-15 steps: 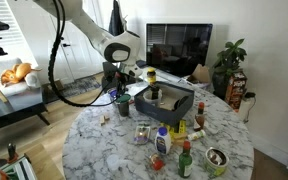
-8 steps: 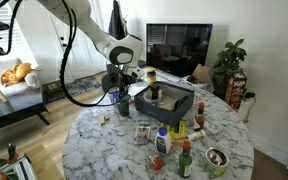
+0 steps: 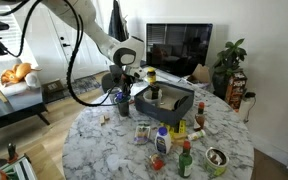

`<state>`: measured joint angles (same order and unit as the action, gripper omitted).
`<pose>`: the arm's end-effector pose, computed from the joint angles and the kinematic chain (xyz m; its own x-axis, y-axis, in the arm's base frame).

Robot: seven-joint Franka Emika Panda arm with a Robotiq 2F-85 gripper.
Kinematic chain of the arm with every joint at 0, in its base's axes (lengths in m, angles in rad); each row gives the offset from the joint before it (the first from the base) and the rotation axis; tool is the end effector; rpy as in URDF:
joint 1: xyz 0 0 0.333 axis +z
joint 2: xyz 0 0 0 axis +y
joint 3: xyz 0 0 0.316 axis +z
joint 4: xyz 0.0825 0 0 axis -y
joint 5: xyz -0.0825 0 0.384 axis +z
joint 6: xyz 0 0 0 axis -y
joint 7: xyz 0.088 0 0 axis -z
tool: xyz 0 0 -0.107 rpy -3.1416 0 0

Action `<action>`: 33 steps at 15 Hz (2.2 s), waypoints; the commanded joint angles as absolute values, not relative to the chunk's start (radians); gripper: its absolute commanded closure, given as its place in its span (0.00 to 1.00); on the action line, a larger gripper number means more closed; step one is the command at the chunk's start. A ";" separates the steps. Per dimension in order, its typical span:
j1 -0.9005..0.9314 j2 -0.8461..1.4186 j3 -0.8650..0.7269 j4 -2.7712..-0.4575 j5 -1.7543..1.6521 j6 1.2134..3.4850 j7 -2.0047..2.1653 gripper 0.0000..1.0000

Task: Put the green toy car on the blue lid, pick up the blue lid and put them on the green lid on the plastic cup

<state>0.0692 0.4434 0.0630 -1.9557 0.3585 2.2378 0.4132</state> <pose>0.5952 0.0885 0.2382 0.8390 -0.4656 -0.2815 -0.5200 -0.8384 -0.1633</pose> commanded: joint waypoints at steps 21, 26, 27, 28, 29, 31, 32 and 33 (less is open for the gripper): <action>0.097 0.466 0.030 -1.935 0.333 2.230 0.452 0.46; 0.095 0.414 0.018 -1.972 0.328 2.242 0.449 0.08; 0.096 0.398 0.015 -1.984 0.323 2.249 0.449 0.02; 0.096 0.368 0.015 -2.007 0.318 2.260 0.437 0.00; 0.095 0.338 0.017 -2.030 0.311 2.263 0.419 0.00; 0.100 0.259 0.017 -2.095 0.281 2.294 0.405 0.00; 0.097 0.209 0.025 -2.140 0.282 2.316 0.387 0.00; 0.096 0.159 0.031 -2.181 0.284 2.337 0.372 0.00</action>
<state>0.0862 0.3251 0.0257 -2.0157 0.3054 2.2640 0.4076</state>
